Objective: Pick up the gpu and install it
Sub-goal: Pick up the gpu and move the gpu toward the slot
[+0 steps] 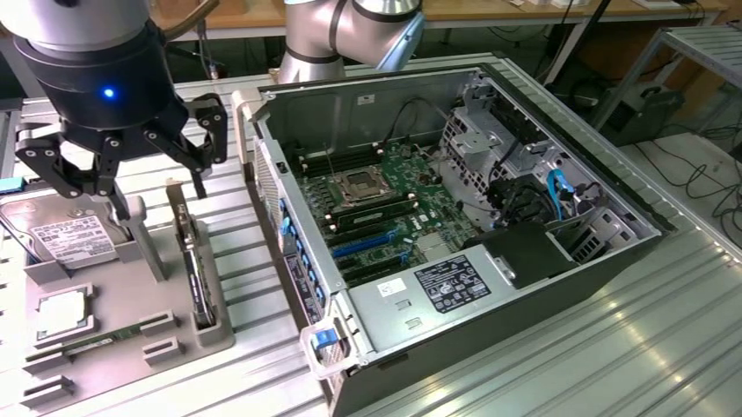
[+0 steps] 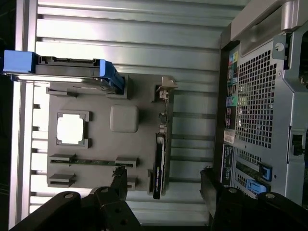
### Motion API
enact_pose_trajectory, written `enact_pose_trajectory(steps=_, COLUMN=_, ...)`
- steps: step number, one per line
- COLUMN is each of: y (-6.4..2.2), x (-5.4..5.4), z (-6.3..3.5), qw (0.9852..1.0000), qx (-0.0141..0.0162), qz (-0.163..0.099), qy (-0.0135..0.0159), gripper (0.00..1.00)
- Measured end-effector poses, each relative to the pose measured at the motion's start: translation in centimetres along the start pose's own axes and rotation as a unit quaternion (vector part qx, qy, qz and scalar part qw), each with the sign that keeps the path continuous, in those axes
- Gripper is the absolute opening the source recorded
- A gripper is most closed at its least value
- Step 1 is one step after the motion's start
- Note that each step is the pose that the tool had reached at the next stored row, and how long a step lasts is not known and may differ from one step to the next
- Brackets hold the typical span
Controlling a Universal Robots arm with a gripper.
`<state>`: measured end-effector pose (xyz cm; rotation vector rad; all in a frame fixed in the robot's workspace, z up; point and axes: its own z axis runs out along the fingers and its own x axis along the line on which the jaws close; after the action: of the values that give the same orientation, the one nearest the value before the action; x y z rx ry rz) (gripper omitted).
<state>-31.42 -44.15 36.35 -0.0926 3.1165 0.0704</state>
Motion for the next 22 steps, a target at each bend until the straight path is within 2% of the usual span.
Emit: enact_pose_trajectory(steps=22, y=-0.72, x=0.07, z=0.99, qw=1.0, qx=-0.0001, qz=-0.005, qy=0.0002, gripper=0.72)
